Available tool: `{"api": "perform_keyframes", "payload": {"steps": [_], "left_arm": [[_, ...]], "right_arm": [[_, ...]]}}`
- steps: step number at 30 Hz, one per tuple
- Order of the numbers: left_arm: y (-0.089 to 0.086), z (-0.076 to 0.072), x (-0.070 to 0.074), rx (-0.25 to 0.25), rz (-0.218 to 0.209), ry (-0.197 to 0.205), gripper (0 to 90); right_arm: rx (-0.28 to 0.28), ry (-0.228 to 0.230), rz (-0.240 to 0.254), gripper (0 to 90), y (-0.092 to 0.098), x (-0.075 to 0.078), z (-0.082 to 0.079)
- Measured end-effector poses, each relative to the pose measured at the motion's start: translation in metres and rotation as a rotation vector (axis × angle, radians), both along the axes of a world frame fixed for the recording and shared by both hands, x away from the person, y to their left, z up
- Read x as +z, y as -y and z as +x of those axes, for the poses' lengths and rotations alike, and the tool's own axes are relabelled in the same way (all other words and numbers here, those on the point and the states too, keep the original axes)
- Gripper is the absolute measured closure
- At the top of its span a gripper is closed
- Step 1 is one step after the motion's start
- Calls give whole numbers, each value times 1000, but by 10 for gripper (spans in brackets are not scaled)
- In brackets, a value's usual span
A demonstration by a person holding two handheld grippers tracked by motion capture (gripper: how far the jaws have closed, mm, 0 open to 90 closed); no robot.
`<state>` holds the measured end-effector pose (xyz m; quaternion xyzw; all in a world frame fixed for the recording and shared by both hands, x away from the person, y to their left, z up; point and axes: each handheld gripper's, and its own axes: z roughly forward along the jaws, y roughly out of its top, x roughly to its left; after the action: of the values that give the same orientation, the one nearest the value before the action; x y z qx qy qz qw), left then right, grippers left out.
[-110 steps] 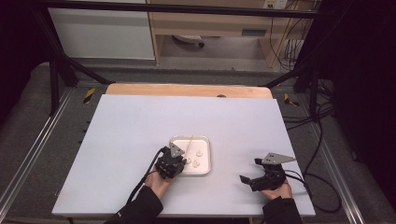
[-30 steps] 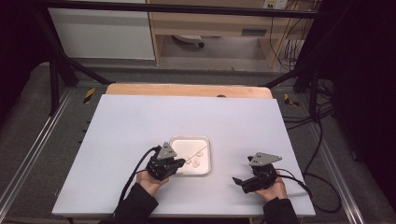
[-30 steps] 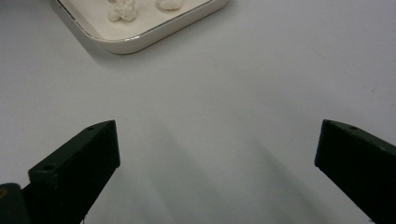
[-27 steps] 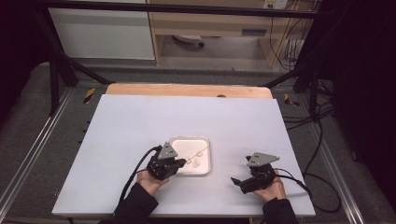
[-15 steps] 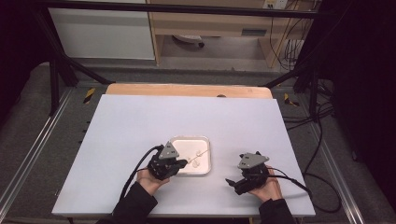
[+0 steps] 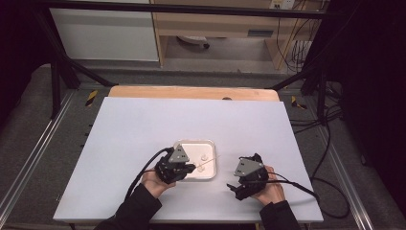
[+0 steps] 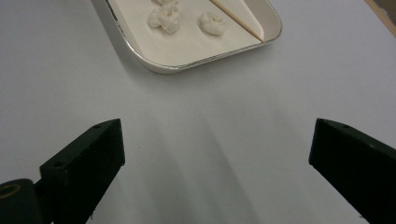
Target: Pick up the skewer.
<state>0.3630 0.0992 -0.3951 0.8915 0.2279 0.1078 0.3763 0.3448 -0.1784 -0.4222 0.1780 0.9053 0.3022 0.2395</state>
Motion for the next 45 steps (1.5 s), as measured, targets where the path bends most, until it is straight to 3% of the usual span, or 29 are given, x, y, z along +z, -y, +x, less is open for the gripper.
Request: {"api": "perform_keyframes", "payload": {"steps": [22, 26, 45], "left_arm": [[29, 1, 6, -100, 68, 11, 888], [34, 1, 7, -114, 75, 11, 888], [60, -4, 8, -194, 114, 12, 887]], "right_arm": [[107, 120, -115, 219, -16, 9, -4], [122, 137, -116, 253, -17, 9, -4], [242, 245, -193, 534, -19, 4, -13]]}}
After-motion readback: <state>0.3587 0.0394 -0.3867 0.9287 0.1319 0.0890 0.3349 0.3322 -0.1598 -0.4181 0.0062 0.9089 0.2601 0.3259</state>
